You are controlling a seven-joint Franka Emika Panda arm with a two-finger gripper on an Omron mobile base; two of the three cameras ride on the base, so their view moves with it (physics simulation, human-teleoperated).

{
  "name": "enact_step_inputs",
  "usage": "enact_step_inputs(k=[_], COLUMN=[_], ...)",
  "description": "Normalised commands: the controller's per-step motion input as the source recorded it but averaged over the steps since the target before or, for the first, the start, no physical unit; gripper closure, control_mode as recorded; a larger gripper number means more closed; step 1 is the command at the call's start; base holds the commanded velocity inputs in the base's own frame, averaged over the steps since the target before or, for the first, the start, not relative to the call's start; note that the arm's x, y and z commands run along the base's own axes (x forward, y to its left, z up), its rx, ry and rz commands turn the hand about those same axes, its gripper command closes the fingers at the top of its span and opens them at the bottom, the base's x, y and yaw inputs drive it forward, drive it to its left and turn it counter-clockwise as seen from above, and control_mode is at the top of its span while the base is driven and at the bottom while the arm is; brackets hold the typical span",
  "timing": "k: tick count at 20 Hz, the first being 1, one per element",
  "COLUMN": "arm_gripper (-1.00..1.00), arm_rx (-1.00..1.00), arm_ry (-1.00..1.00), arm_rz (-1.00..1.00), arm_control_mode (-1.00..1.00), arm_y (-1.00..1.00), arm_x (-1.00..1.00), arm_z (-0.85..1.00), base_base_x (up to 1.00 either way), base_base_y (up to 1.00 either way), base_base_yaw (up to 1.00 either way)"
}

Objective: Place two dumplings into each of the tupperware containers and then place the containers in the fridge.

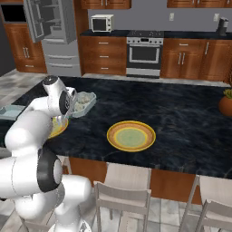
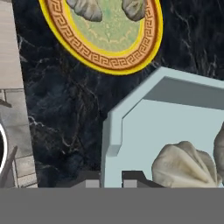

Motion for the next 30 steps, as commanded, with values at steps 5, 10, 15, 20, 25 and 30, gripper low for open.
enact_step_inputs(k=[5,10,15,20,25,30], arm_gripper=[1.0,1.0,1.0,1.0,1.0,1.0], arm_rx=[0.04,0.01,0.0,0.0,0.0,0.0], arm_ry=[0.05,0.16,0.19,0.09,0.01,0.0], arm_rz=[0.22,0.13,0.0,0.0,0.0,-0.04], arm_control_mode=[-1.0,-1.0,-1.0,-1.0,-1.0,-1.0], arm_y=[-0.79,-0.22,0.12,-0.11,-0.12,-0.01], arm_x=[-0.05,-0.26,-0.53,-1.0,-1.0,-0.83], arm_z=[0.55,0.36,0.11,0.0,0.02,0.25], base_base_x=[0.0,0.0,0.0,0.0,0.0,0.0], base_base_y=[0.0,0.0,0.0,0.0,0.0,0.0], base_base_yaw=[0.0,0.0,0.0,0.0,0.0,0.0])
